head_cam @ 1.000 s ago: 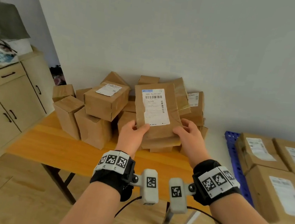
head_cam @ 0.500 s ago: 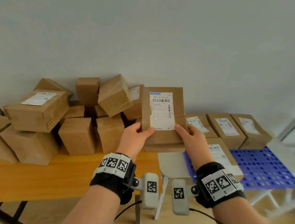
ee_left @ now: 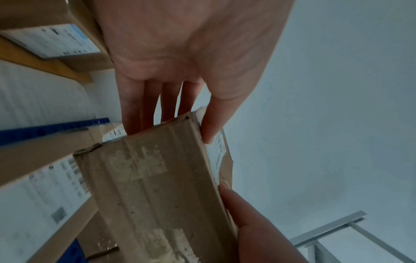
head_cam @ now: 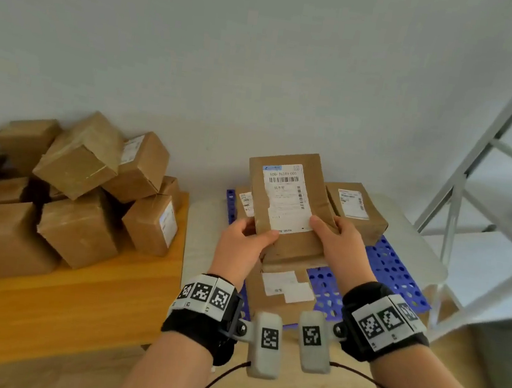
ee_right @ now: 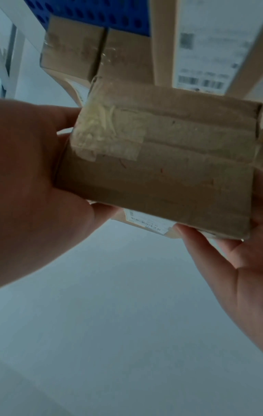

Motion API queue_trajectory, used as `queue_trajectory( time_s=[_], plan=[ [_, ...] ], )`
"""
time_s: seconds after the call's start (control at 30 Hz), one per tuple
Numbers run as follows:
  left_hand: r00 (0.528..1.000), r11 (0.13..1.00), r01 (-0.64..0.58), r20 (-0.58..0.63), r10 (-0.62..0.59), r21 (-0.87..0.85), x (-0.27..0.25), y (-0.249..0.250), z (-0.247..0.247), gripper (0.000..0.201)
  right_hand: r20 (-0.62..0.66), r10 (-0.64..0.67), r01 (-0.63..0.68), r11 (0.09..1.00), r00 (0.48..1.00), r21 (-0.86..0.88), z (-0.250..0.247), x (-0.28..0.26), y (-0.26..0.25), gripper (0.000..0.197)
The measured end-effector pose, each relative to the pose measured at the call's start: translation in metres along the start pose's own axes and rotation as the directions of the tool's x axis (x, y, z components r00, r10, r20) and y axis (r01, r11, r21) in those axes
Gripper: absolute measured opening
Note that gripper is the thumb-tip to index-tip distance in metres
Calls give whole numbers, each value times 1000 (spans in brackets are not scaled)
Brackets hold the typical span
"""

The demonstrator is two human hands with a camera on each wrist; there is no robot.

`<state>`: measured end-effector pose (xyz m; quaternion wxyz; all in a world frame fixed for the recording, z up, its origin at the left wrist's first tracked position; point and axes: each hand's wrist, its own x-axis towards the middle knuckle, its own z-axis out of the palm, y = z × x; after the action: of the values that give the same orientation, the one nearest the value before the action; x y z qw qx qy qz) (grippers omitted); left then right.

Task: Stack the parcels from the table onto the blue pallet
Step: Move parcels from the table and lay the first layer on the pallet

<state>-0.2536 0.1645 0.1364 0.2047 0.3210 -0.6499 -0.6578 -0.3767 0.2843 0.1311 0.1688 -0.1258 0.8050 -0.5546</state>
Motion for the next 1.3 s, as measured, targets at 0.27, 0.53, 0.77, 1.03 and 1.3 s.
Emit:
queue_trajectory(
  time_s=[0.27, 0.53, 0.77, 1.03, 1.3],
  plan=[
    [994, 995, 99, -48, -99, -5, 12, -31, 103, 25, 29, 17, -16, 1000, 999, -19, -88, 49, 53, 31],
    [999, 843, -6, -33, 28, 538, 10, -63, 144, 37, 87, 121, -116, 991, 989, -66, -116, 65, 102, 40],
    [999, 654, 33, -38, -6, 756, 16, -99, 151, 49, 140, 243, -228, 967, 960, -115, -105, 74, 144, 47],
    [994, 452, 37, 14, -110, 891, 30, -121, 146, 46, 152, 284, -270, 957, 947, -106, -86, 89, 158, 45],
    [994, 330, 17, 19, -107, 944, 30, -118, 141, 58, 152, 324, -293, 937, 934, -192, -70, 103, 165, 43]
  ],
)
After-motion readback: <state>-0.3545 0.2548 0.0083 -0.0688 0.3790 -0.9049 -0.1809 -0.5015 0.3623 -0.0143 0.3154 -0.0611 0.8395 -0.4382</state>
